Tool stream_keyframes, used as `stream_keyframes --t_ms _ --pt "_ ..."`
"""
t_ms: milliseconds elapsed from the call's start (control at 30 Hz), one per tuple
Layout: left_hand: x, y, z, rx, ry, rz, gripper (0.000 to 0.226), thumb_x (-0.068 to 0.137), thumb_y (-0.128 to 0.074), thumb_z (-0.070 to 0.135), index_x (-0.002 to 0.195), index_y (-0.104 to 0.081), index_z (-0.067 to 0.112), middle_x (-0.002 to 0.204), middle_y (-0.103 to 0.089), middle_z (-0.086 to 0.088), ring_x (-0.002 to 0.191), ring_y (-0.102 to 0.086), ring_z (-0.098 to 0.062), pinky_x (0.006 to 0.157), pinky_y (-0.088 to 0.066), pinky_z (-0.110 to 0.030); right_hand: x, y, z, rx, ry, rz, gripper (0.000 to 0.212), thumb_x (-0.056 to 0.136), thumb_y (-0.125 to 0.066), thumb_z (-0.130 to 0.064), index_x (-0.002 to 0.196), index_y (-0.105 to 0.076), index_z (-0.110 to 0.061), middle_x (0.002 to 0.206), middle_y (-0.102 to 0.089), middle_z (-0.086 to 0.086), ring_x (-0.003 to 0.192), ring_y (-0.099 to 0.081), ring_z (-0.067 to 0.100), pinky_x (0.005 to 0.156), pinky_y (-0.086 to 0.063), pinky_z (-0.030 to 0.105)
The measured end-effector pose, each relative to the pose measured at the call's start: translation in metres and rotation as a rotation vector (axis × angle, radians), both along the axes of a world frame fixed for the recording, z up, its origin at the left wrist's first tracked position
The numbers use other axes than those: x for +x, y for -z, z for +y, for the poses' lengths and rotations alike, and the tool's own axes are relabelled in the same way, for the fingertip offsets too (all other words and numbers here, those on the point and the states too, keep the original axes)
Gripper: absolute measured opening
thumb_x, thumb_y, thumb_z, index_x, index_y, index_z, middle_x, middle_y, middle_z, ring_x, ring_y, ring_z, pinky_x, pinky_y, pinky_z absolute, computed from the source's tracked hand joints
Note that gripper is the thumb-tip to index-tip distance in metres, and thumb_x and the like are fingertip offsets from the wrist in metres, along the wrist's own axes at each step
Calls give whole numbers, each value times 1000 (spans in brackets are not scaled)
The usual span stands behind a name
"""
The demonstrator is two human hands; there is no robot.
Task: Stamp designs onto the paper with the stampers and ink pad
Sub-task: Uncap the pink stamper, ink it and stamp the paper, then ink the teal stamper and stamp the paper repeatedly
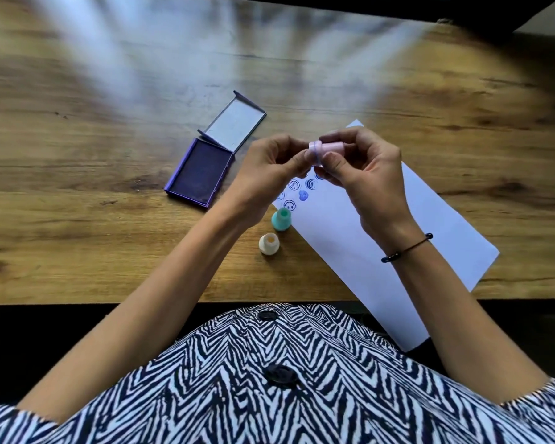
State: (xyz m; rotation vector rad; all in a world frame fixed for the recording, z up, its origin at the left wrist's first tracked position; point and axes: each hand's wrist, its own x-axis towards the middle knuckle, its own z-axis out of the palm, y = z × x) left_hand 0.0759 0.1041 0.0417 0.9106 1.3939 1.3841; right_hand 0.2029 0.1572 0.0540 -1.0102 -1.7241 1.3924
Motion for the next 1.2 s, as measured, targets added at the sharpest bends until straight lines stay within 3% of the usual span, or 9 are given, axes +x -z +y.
stream_keyframes --t_ms 233,367,467,567,700,800,900,1067,1200 --pt "-12 1 6 -72 -81 75 20 83 -59 18 95 -64 2 70 -58 -2 64 -47 -8 67 -40 -24 -24 6 16 51 -6 -121 6 80 -65 -11 84 -64 -14 74 -66 6 70 -65 21 72 -57 37" --pt "-25 5 8 -106 -307 65 14 86 -54 12 96 -62 5 80 -58 -8 74 -48 -14 73 -42 -26 -57 10 65 547 -1 -595 15 77 -58 -11 91 -64 -11 95 -69 12 88 -62 28 74 -43 29" --pt "-31 7 1 -93 -321 54 10 87 -52 9 89 -61 12 74 -58 -1 72 -49 -13 69 -44 -20 -72 20 82 687 -106 -914 21 82 -48 -8 101 -56 -7 112 -57 20 98 -56 40 76 -45 40" --pt "-32 7 -7 -94 -332 33 13 87 -51 9 94 -62 7 74 -58 0 74 -50 -13 68 -45 -17 -71 25 80 714 -178 -1038 26 86 -46 -10 111 -51 -6 118 -52 23 105 -51 42 82 -46 44" --pt "-29 8 -19 -91 -329 1 20 88 -49 6 103 -59 -1 74 -57 -1 71 -49 -12 65 -44 -14 -45 9 52 686 -183 -860 42 81 -54 -11 122 -45 -12 115 -53 20 101 -50 34 85 -36 34" --pt "-28 9 -32 -84 -326 -32 21 88 -48 4 104 -58 -4 75 -57 -2 69 -51 -9 65 -45 -13 -15 -3 4 494 -490 -687 40 75 -63 -10 113 -55 -20 97 -55 9 67 -50 8 70 -37 21" --pt "-27 11 -43 -94 -326 -31 21 88 -48 4 105 -58 -3 76 -59 -1 71 -54 -7 67 -45 -14 -3 1 -25 414 -625 -675 41 75 -61 -2 108 -59 -24 96 -51 3 65 -50 10 71 -43 20" --pt "-21 14 -59 -142 -292 -54 22 86 -50 1 105 -59 -2 79 -61 -4 73 -55 -9 67 -47 -13 -16 14 -33 450 -433 -581 20 77 -59 3 93 -66 -7 93 -63 14 75 -54 19 70 -41 25" --pt "-19 13 -73 -105 -246 -174 19 83 -53 1 101 -60 2 77 -62 -7 67 -56 -11 65 -49 -12 -32 9 -30 88 -269 -234 18 78 -60 2 87 -65 -13 79 -67 6 62 -63 12 62 -54 21"
